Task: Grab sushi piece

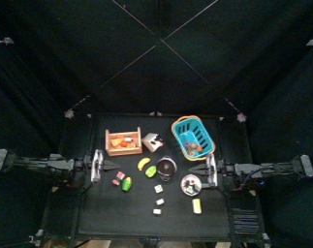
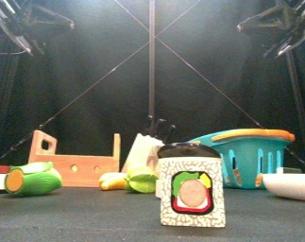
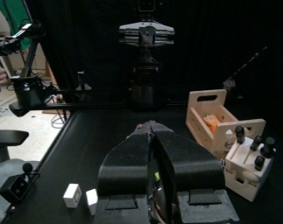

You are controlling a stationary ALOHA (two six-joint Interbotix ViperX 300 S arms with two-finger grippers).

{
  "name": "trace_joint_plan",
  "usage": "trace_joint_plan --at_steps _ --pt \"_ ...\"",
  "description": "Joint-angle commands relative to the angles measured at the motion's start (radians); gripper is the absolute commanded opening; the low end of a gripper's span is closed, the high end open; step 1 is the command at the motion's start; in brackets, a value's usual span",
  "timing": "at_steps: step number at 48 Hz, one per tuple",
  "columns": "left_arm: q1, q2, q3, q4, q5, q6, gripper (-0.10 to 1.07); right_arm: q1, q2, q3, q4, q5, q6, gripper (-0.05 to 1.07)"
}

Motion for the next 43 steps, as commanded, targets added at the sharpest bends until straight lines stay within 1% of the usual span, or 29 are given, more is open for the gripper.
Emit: trace_joint_plan --at_steps 1,5,17,25,27,31,36,43 --pt "-0.002 0.031 -0.003 0.002 -0.009 0.003 0.02 -0.006 0.023 -0.009 0.0 -0.006 0.002 -0.01" --pt "-0.002 0.063 0.0 0.003 -0.012 0.005 0.02 -0.005 0.046 -0.002 -0.002 -0.005 0.011 0.0" --pt "-0.002 0.247 -0.055 0.012 -0.021 0.005 0.03 -0.005 0.147 -0.009 -0.002 -0.006 0.025 0.01" --pt "-0.005 0.371 -0.104 0.012 -0.043 0.003 0.11 -0.011 0.196 -0.009 -0.002 -0.006 0.026 0.01" --pt "-0.015 0.403 -0.115 0.012 -0.052 0.003 0.15 -0.011 0.209 -0.009 -0.002 -0.006 0.026 0.01" --pt "-0.04 0.483 -0.144 0.012 -0.064 0.003 0.26 -0.011 0.221 -0.012 -0.002 -0.006 0.026 0.01" --pt "-0.055 0.581 -0.183 0.011 -0.069 0.002 0.42 -0.011 0.227 -0.012 -0.002 -0.006 0.025 0.01" --pt "-0.071 0.718 -0.247 0.002 -0.054 0.0 0.67 -0.011 0.227 -0.012 -0.002 -0.006 0.025 0.01"
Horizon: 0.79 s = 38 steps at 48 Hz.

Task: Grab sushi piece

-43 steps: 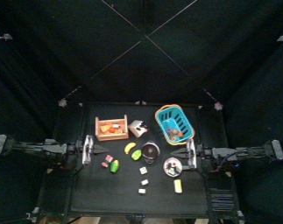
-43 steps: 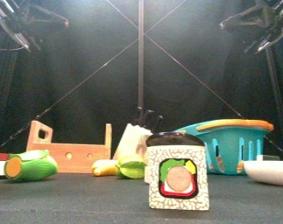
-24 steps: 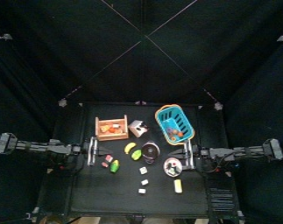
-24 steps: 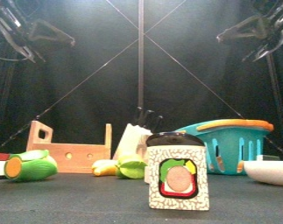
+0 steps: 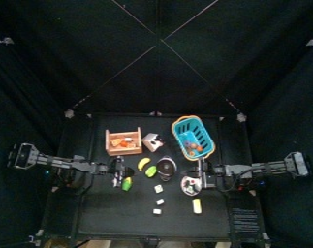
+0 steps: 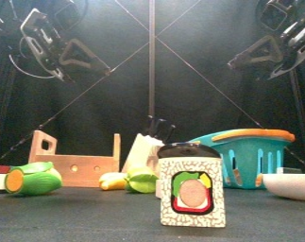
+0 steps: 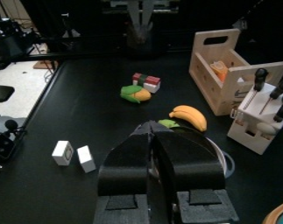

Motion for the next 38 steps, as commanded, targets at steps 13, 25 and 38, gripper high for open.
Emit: trace_joint_plan --at_steps 13,25,38 --pt "-0.046 0.216 -0.172 -0.043 0.14 0.0 1.02 -0.003 0.0 -0.015 0.0 -0.006 0.002 0.01" --pt "-0.054 0.322 -0.279 -0.132 0.296 0.002 1.03 -0.003 0.0 -0.014 0.002 -0.005 0.002 0.01" --pt "-0.054 0.44 -0.373 -0.12 0.334 0.003 1.03 -0.003 0.0 -0.006 0.003 -0.006 0.002 0.01"
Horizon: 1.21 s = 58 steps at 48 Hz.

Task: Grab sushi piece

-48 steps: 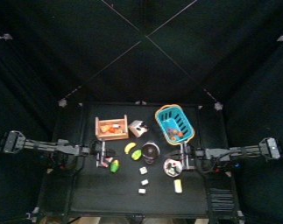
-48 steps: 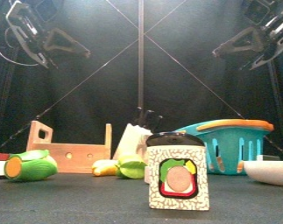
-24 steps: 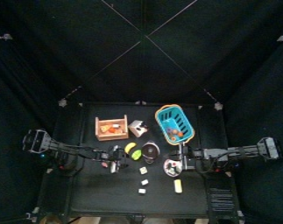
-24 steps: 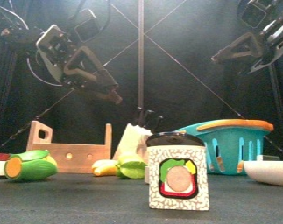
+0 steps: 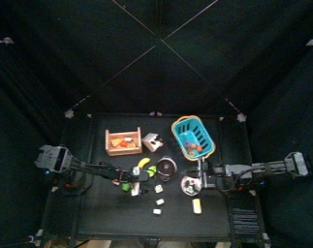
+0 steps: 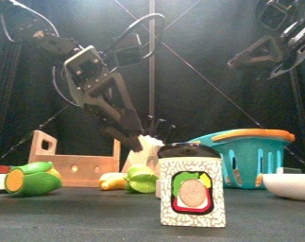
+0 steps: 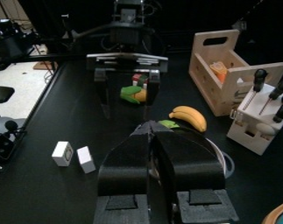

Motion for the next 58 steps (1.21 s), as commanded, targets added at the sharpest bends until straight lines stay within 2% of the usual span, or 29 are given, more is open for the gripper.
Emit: trace_joint_plan --at_steps 1,32,51,58 --pt "0.003 0.02 -0.051 0.015 -0.002 0.0 1.03 -0.002 -0.002 -0.005 0.003 -0.005 0.002 0.01" --pt "-0.002 0.17 -0.178 0.009 0.003 0.0 1.03 0.005 -0.002 0.006 0.006 -0.005 0.003 0.01" --pt "0.0 0.209 -0.187 0.011 0.018 0.0 1.02 0.008 -0.002 0.006 0.002 -0.005 0.003 0.01" --pt "0.0 0.212 -0.19 0.018 0.018 0.002 0.97 0.008 -0.002 0.006 0.002 -0.005 0.003 0.01"
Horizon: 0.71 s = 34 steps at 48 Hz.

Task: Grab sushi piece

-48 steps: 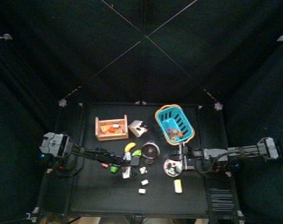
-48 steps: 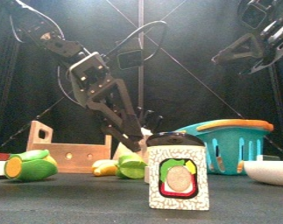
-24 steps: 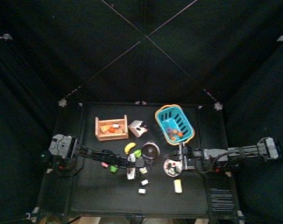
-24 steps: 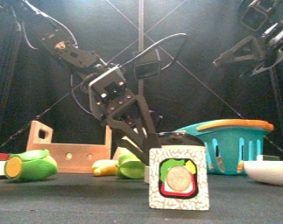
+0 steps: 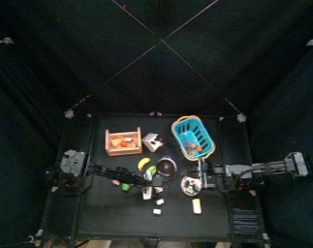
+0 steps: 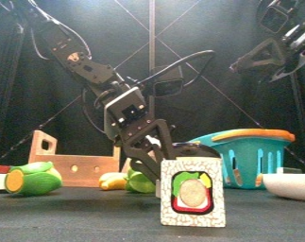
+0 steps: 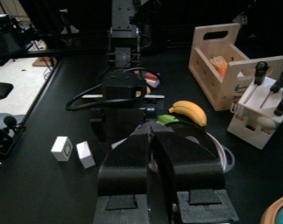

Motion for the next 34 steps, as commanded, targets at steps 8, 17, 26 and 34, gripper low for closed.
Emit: trace_joint_plan --at_steps 8,17,26,34 --pt "0.003 -0.011 -0.02 0.009 0.0 -0.002 0.84 0.002 0.0 -0.009 0.002 -0.005 0.002 0.01" --pt "0.008 -0.035 -0.02 0.026 0.06 -0.002 0.72 0.0 0.0 -0.005 0.005 -0.005 0.002 0.01" --pt "-0.002 -0.104 0.003 0.052 0.118 -0.003 0.7 -0.005 0.0 -0.006 -0.002 -0.005 0.0 0.01" --pt "-0.002 -0.181 0.069 0.054 0.08 -0.003 0.7 -0.006 0.0 -0.006 -0.002 -0.005 0.0 0.01"
